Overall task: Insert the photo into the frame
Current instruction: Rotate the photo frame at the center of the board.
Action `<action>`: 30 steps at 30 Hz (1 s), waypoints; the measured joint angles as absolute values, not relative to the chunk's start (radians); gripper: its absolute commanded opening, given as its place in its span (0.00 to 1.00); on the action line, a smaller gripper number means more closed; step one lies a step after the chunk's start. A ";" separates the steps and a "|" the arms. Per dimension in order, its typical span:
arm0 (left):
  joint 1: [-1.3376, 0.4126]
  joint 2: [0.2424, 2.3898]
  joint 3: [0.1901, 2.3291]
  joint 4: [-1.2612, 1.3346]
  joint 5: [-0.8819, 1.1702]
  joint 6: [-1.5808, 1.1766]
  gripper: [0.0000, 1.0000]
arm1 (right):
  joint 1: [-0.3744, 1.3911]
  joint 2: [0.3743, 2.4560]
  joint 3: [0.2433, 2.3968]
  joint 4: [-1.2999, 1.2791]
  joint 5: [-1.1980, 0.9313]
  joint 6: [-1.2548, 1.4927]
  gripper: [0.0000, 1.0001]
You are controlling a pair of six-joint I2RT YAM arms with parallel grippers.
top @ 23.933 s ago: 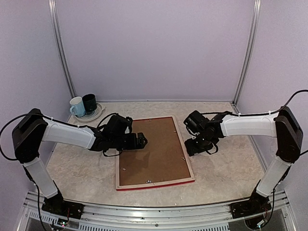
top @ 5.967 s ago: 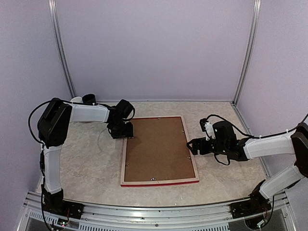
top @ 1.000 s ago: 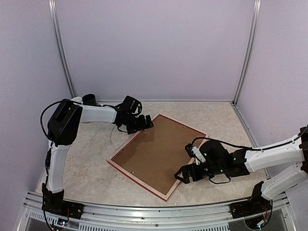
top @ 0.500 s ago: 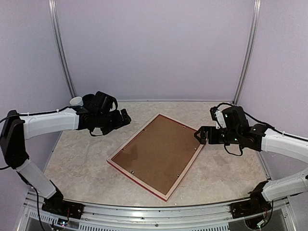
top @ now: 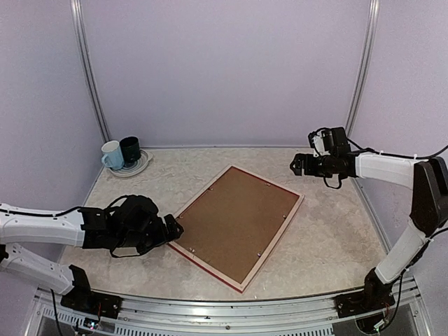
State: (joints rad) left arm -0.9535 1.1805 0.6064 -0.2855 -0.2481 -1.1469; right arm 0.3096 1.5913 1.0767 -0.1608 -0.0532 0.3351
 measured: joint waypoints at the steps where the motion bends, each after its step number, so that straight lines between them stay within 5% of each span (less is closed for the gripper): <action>1: -0.970 1.173 0.583 -0.275 -0.250 -1.168 0.99 | 0.277 1.628 1.113 -0.155 -0.088 0.328 0.99; 14: -1.042 1.277 0.514 -0.102 -0.270 -1.291 0.99 | 0.140 1.922 1.320 -0.155 -0.365 0.280 0.99; 30: -1.042 1.417 0.533 0.052 -0.270 -1.298 0.99 | 0.139 1.988 1.327 -0.160 -0.444 0.262 0.99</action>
State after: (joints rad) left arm -1.0424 1.4174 0.5331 0.0525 -0.2699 -1.2976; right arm 0.1390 1.9881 1.3266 -0.1604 -0.4442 0.2619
